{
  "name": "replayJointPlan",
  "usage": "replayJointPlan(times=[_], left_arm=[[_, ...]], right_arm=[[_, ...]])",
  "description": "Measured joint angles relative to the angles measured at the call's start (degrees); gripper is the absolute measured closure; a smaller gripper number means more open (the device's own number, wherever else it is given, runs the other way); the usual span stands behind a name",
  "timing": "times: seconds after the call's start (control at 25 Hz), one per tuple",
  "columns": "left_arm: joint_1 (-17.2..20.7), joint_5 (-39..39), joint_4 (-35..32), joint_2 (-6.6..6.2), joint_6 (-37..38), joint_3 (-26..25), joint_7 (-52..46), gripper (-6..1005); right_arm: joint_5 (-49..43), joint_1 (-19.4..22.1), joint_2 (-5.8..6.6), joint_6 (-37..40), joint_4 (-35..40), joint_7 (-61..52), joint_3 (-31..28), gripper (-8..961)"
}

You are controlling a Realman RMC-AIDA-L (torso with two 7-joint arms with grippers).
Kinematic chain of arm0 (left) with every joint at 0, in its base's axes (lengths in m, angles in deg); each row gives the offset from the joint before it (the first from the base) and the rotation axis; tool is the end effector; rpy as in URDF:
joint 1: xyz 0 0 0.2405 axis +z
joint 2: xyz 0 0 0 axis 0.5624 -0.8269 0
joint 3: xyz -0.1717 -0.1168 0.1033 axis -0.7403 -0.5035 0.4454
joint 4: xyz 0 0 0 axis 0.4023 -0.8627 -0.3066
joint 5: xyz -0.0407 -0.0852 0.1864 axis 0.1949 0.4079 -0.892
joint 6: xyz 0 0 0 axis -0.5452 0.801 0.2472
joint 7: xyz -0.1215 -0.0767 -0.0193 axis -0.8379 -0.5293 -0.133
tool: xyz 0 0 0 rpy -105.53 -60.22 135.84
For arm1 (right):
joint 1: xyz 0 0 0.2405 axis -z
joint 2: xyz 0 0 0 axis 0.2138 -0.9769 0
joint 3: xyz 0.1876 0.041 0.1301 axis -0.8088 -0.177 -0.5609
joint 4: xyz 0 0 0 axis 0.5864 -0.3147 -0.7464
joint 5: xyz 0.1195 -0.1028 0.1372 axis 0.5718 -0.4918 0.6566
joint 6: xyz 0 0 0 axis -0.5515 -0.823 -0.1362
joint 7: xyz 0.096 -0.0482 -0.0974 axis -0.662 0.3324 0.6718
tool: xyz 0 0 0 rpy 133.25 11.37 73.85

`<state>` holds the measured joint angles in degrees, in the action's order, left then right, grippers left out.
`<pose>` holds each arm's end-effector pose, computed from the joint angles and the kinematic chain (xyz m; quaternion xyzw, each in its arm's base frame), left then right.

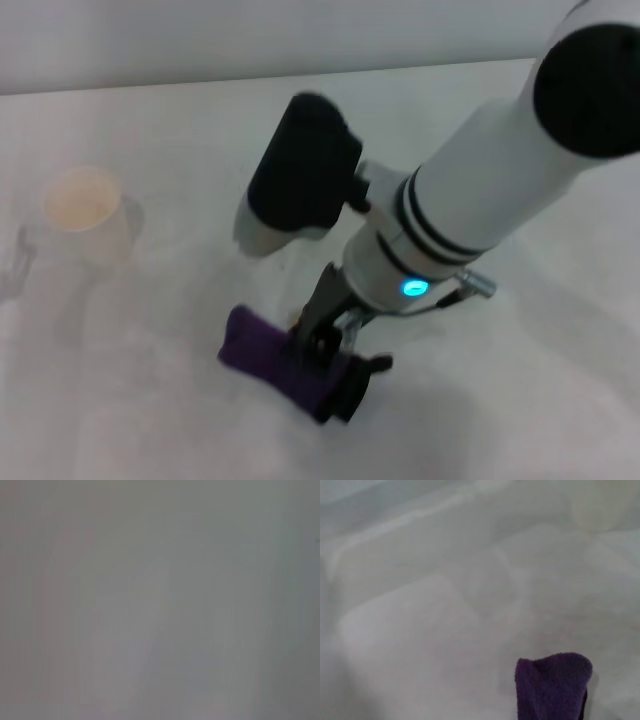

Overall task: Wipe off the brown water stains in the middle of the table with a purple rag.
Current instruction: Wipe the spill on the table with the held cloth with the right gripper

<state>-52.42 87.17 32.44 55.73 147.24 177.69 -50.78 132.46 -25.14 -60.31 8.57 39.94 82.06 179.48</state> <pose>-0.3416 0.2716 -0.0044 -0.6594 -0.2777 -0.2847 0.6380 0.0947 0.2804 -0.0880 -0.9606 0.2006 -0.1742 0.0817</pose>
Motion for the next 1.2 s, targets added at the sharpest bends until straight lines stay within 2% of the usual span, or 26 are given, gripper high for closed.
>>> replayJointPlan(times=[0.28,0.48,0.64,0.8,1.2], left_arm=[[-0.28,0.00,-0.22,0.03,0.00,0.01,0.00,111],[-0.35,-0.01,-1.12,0.01,-0.01,0.01,0.00,111],[-0.35,-0.01,-1.48,-0.03,-0.02,0.01,0.00,111],[-0.34,-0.01,-1.53,0.03,-0.02,0.01,0.00,111],[-0.23,-0.01,-1.51,0.00,-0.02,0.01,-0.87,112]], right_arm=[[2.40,-0.16,0.00,8.41,-6.28,0.38,6.13,877],[2.79,-0.53,-0.01,12.74,-10.82,0.40,7.62,878],[2.24,-0.61,0.18,16.26,-14.58,0.42,6.08,878],[-2.92,-0.62,0.19,17.81,-16.85,0.31,3.14,878],[-6.64,0.60,0.21,17.89,-17.30,0.59,-3.05,879]])
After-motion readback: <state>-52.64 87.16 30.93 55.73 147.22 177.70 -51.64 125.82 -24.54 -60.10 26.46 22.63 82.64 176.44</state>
